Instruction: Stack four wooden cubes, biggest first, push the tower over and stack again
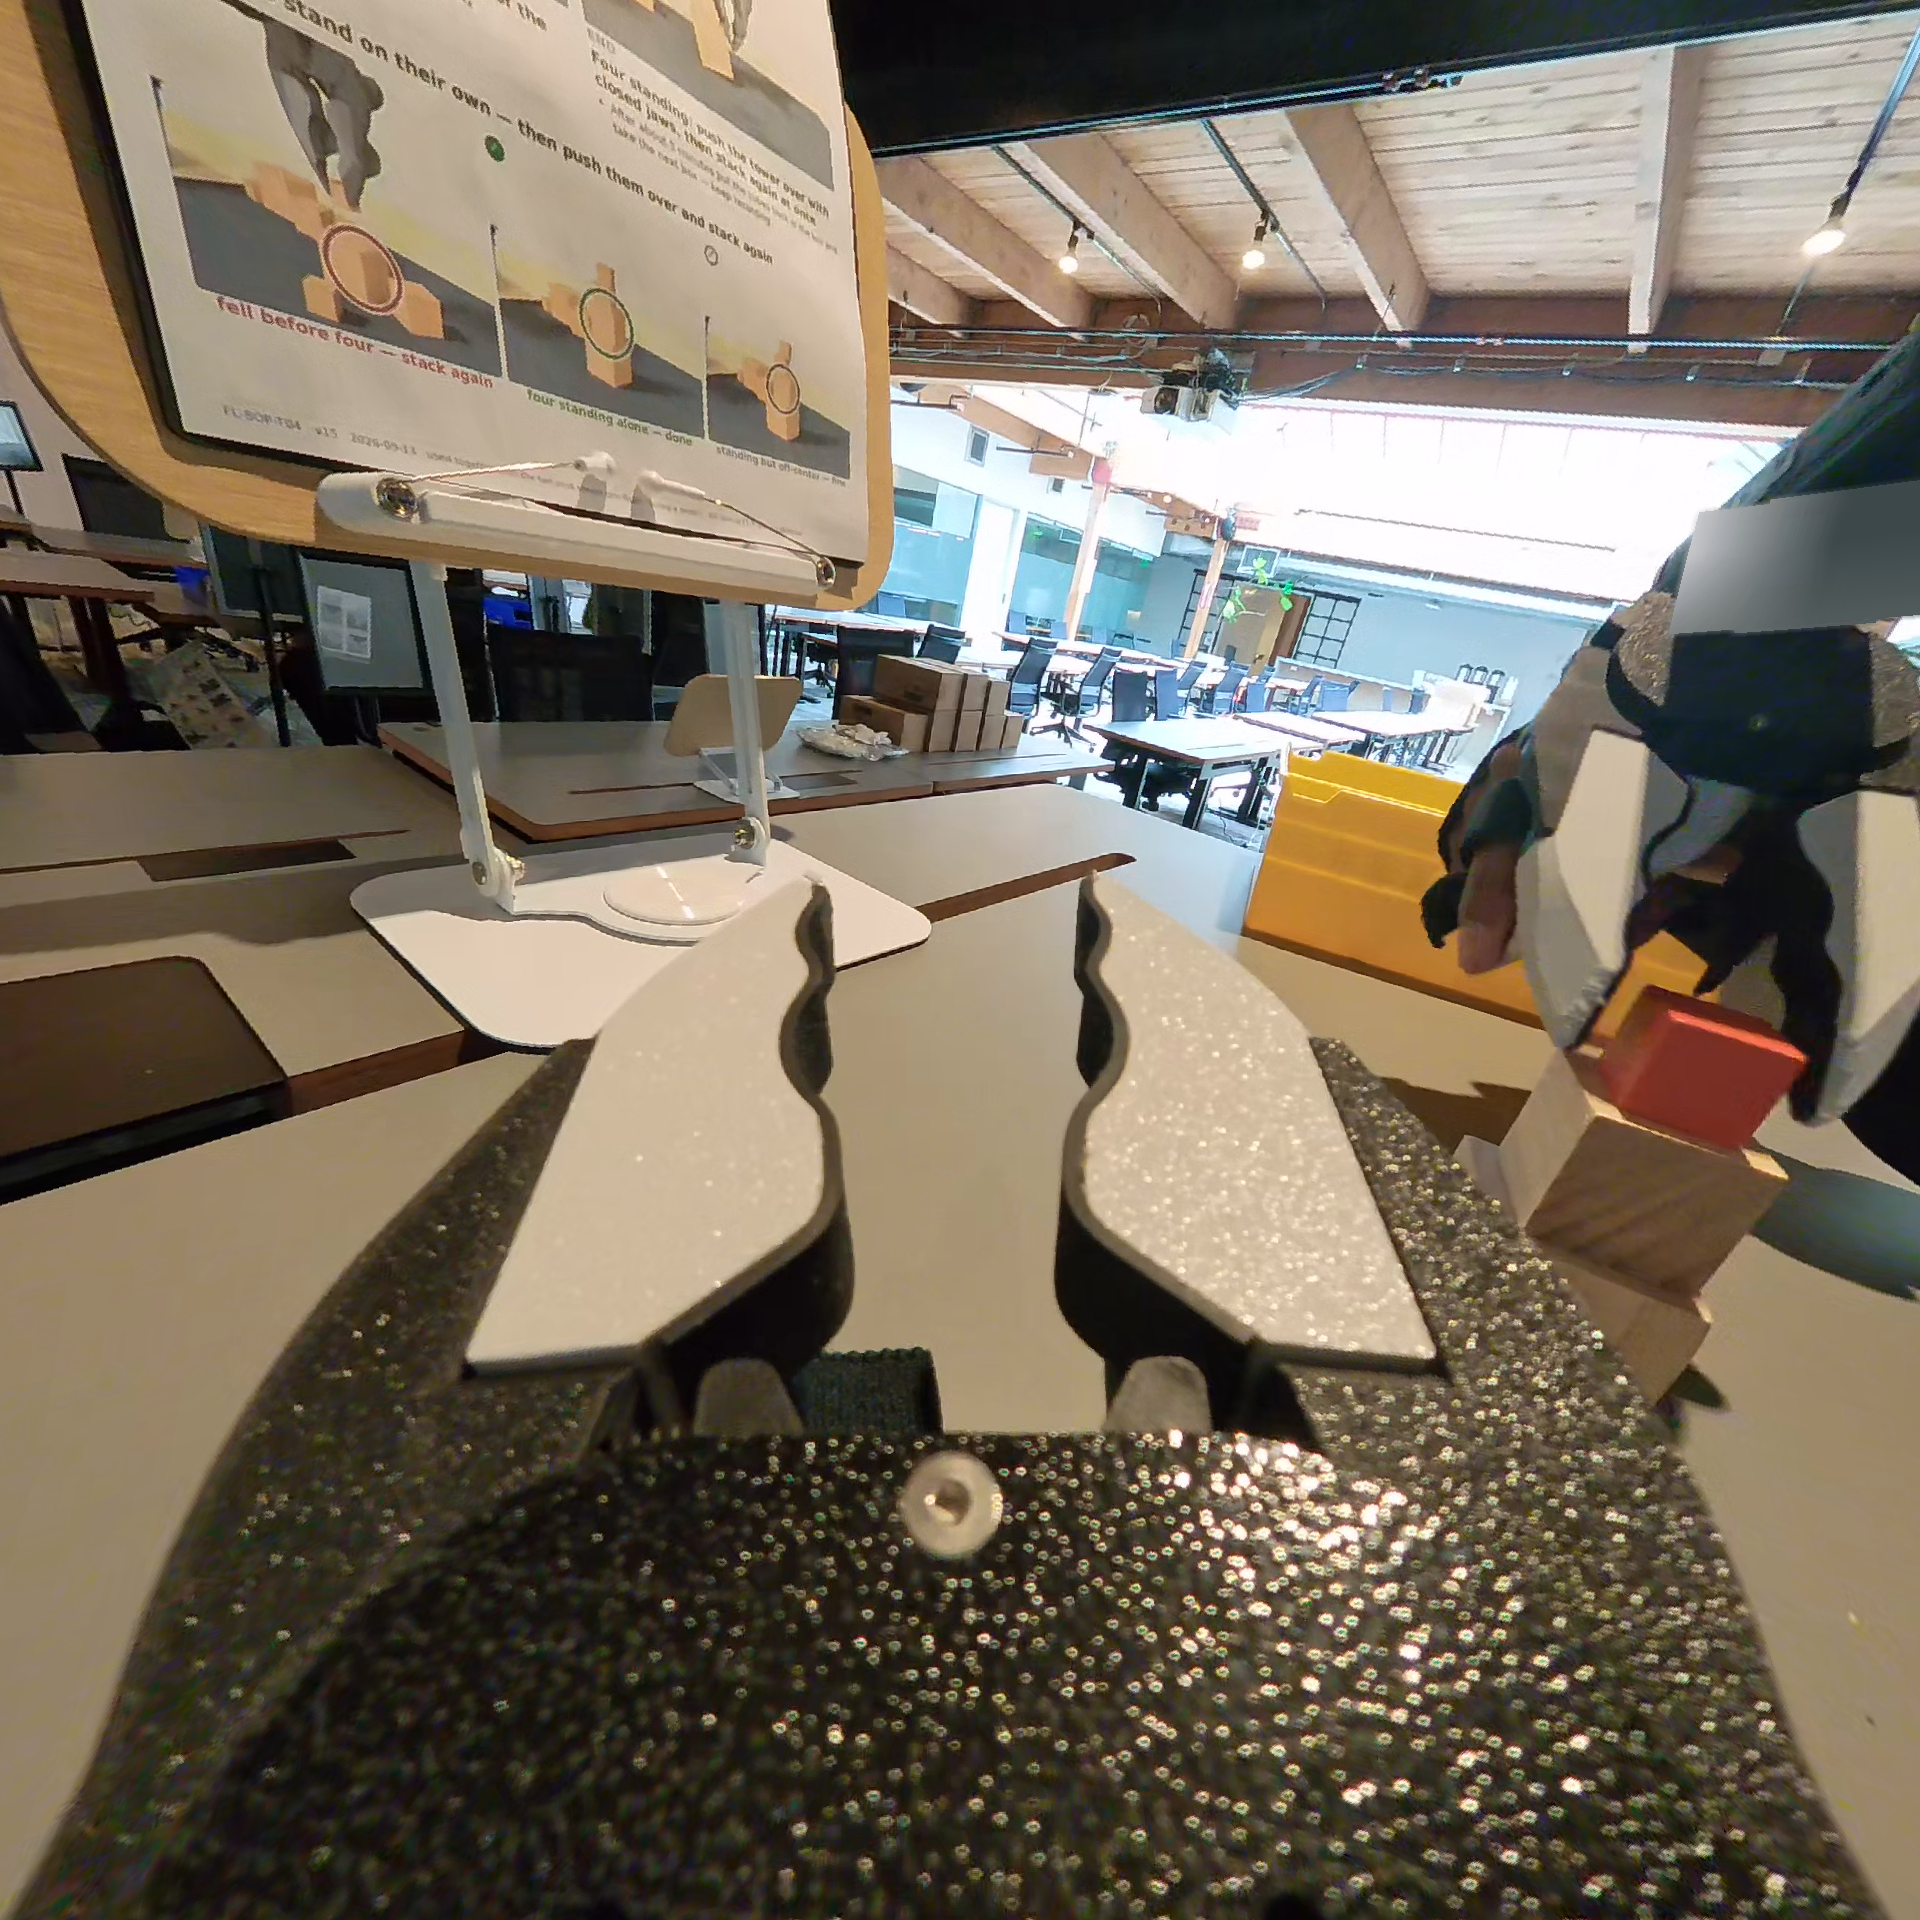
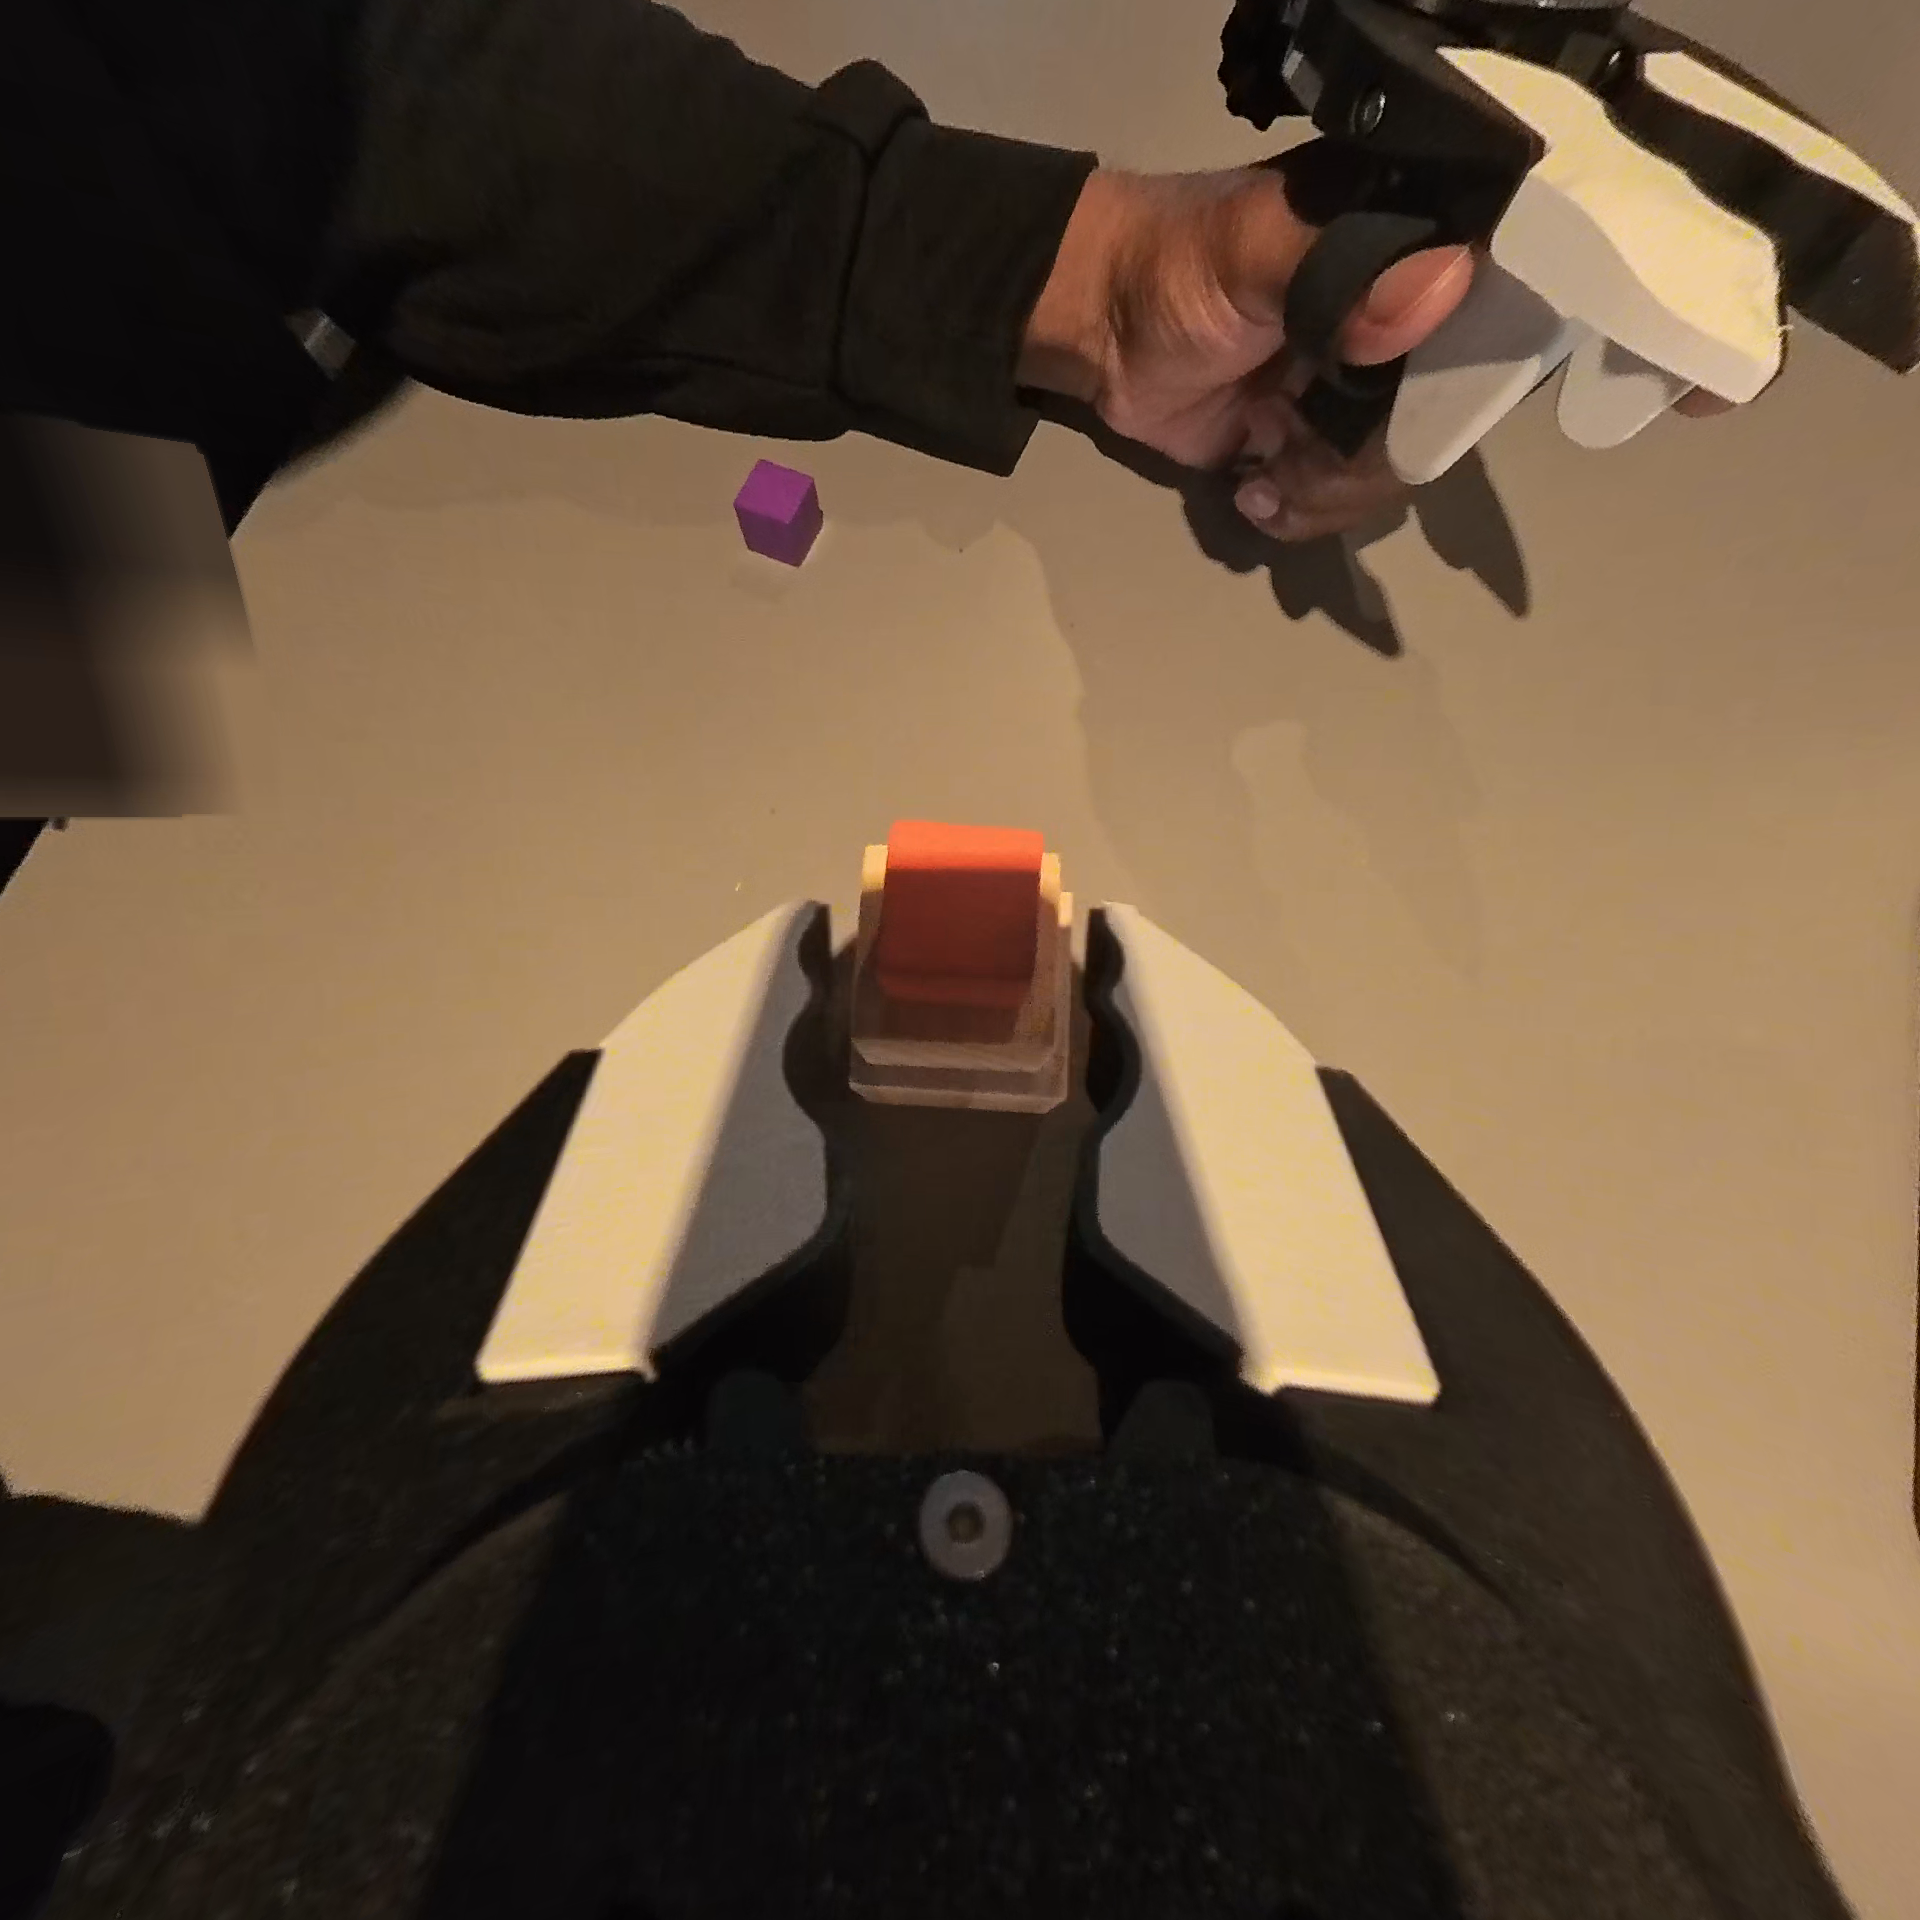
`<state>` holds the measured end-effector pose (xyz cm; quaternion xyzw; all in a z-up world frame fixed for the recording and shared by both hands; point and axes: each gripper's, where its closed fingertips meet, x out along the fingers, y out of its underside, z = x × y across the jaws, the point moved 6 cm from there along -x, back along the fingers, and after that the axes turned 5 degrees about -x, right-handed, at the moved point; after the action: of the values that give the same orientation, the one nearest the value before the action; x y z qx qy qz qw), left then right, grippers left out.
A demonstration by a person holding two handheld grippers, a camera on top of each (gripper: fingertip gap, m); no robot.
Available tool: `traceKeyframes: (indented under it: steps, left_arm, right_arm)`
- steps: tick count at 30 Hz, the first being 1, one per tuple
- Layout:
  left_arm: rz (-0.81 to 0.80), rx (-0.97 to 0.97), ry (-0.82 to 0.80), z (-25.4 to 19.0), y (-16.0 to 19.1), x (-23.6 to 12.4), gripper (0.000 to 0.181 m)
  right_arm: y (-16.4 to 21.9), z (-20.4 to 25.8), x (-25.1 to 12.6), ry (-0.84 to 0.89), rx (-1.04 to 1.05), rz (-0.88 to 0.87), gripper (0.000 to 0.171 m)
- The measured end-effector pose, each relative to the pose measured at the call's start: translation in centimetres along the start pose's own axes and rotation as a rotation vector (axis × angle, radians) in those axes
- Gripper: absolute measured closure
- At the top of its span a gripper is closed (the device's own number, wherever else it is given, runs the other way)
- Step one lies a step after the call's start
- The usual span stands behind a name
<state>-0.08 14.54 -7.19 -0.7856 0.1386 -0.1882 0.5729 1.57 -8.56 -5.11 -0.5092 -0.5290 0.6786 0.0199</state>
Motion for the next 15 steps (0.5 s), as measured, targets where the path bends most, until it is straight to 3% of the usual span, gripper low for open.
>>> traceKeyframes:
  steps: [4, 9, 12, 15]
  left_arm:
    - [-0.002, -0.003, 0.001, 0.0, 0.0, 0.0, 0.138]
    - [-0.004, -0.008, 0.001, 0.1, 0.0, 0.0, 0.138]
    - [-0.002, -0.009, 0.001, 0.1, 0.0, 0.0, 0.138]
    - [-0.003, -0.011, 0.002, 0.1, 0.0, 0.0, 0.138]
  right_arm:
    - [0.2, -0.1, -0.9, 0.024, 0.02, 0.002, 0.111]
    - [-2.3, 0.3, -2.4, 0.141, 0.0, -0.015, 0.113]
    - [-6.8, 2.3, 0.6, 0.185, -0.037, -0.029, 0.127]
    - [-10.0, 4.9, 7.3, 0.174, 0.0, 0.002, 0.131]
